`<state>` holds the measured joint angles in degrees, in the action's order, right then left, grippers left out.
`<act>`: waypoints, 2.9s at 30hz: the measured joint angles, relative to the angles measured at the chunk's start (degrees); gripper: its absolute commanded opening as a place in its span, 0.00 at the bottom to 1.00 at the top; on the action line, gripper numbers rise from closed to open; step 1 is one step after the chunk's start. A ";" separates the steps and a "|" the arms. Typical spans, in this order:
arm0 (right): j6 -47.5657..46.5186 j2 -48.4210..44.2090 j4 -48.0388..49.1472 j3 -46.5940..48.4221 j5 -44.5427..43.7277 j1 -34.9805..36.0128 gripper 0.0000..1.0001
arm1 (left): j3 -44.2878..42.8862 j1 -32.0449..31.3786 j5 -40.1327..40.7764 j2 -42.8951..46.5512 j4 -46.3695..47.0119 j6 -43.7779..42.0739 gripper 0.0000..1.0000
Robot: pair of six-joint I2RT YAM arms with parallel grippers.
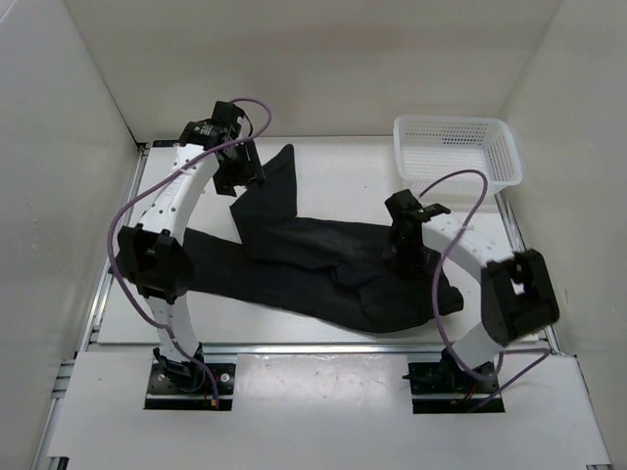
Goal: Fold and stack the trousers
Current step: Flatten the trousers out
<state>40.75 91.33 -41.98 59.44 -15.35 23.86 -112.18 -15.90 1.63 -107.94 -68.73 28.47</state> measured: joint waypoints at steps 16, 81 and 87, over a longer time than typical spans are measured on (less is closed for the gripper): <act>0.98 -14.51 -7.85 6.19 -11.41 6.58 0.47 | -23.12 11.65 2.21 -30.23 -1.99 -0.39 0.92; 4.52 -11.85 -0.92 -0.55 -5.84 -26.40 0.00 | -8.92 13.81 -4.33 -16.28 -2.36 -2.69 0.12; 3.48 -11.08 -1.18 -0.55 -6.08 -26.47 0.00 | -2.12 25.83 -0.92 -11.26 -0.42 -2.99 0.62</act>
<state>44.23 80.25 -43.16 58.89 -21.43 -2.61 -114.30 9.93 0.71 -119.20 -69.14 25.47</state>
